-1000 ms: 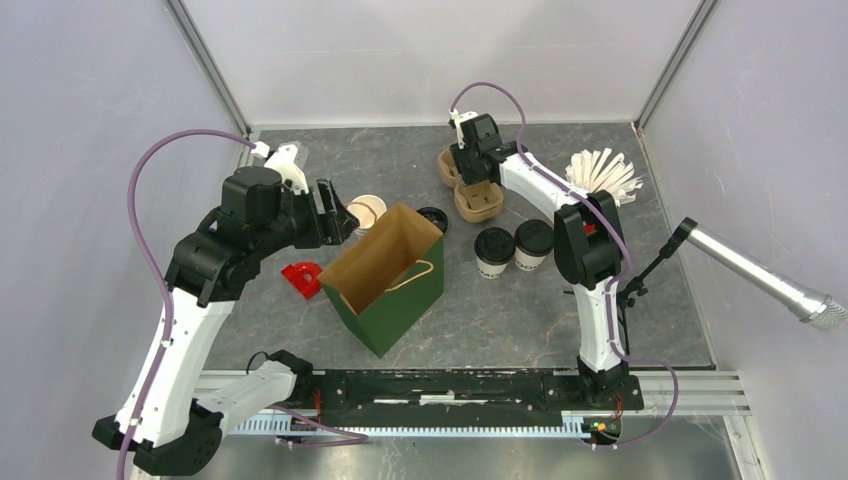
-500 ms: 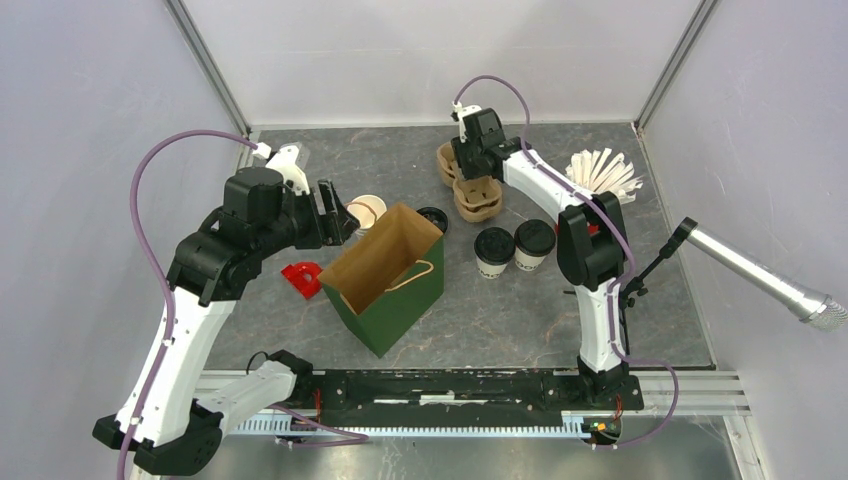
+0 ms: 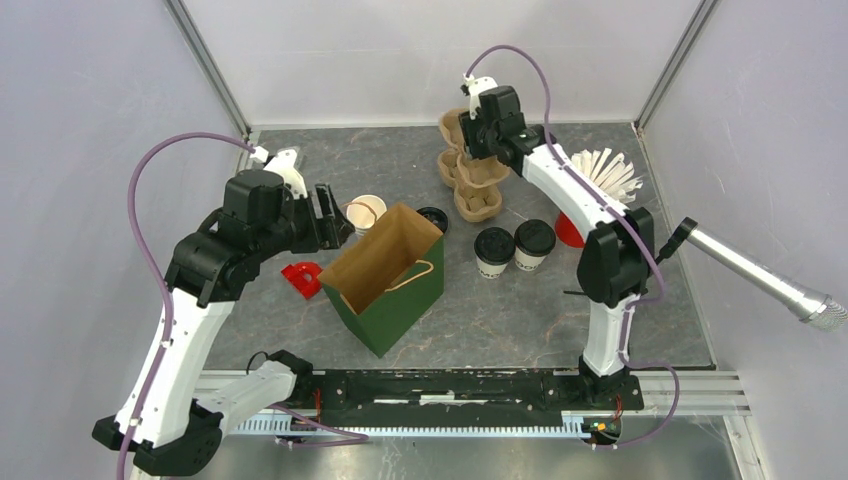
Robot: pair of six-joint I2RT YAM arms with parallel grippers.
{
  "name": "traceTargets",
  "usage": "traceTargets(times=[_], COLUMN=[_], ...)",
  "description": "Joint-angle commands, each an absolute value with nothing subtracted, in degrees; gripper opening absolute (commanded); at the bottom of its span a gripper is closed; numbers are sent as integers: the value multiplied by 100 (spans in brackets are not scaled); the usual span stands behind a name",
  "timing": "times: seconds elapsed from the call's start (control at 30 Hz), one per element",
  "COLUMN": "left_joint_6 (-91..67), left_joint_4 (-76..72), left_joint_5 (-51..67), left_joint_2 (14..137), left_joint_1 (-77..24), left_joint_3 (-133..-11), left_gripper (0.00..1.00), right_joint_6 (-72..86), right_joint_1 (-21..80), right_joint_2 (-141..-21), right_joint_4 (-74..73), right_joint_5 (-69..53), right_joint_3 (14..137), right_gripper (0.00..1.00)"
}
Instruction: Pack the takeout coffee
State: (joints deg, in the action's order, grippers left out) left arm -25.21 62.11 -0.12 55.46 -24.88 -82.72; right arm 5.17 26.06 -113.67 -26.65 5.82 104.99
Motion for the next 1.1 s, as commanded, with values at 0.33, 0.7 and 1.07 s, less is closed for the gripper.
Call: traceTargets(times=[0.33, 0.7, 1.07], left_joint_6=[-3985, -4222, -4189], left_joint_4=[8478, 8755, 8569], left_joint_5=[-92, 422, 674], left_joint_2=[5729, 5641, 5655], left_joint_1=[-2496, -2494, -2488], left_joint_3=[-9324, -9019, -8569], left_gripper=[77, 73, 63], right_joint_6=[-248, -934, -1342], right_joint_1=[3043, 4298, 4567], right_joint_2=[-9035, -7909, -6908], right_joint_4=[-1376, -418, 1406], right_joint_5=[-1002, -1806, -2656], right_joint_3=[9871, 8776, 6839], right_gripper=[43, 44, 45])
